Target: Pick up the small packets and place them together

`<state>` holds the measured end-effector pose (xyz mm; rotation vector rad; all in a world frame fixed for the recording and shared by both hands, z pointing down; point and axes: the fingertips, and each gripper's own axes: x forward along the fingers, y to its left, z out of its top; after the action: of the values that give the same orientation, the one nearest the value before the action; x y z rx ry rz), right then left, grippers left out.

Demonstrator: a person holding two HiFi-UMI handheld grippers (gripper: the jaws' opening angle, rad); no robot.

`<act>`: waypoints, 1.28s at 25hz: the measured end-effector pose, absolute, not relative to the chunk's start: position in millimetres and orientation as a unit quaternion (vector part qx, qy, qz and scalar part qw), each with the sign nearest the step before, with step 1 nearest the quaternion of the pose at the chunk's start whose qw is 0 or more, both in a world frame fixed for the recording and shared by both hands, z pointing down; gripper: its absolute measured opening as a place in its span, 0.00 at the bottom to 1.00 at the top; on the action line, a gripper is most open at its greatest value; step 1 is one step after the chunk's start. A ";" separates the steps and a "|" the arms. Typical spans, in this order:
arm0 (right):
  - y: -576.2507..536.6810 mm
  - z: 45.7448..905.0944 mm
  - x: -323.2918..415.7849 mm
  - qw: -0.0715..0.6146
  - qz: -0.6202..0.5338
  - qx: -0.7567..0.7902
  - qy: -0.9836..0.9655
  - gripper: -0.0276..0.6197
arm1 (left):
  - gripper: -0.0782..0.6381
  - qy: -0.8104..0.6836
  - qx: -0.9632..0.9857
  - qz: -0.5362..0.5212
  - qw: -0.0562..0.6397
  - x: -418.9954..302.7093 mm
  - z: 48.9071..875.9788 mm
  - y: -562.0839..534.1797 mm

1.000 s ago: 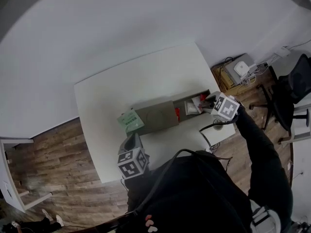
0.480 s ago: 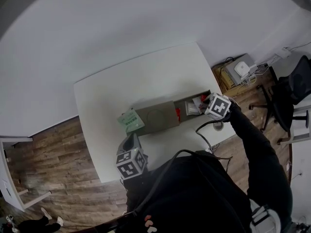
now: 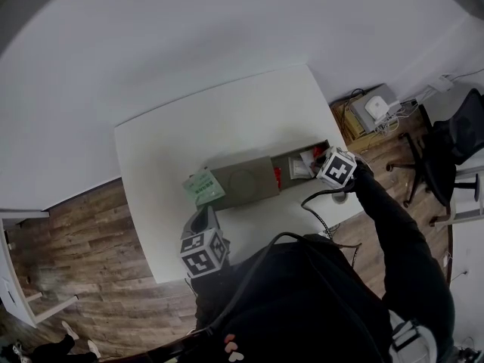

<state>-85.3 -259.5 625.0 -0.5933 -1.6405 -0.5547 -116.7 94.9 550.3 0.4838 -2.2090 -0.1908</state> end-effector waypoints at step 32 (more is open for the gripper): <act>-256.5 563.7 -97.0 0.531 -0.260 -0.226 -0.774 0.05 | 0.11 -0.885 0.196 -0.081 0.414 -110.9 546.2 97.6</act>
<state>-97.0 -256.5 563.7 -0.5393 -1.8471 -0.6205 -110.9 97.6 546.2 0.4928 -2.2246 -0.2048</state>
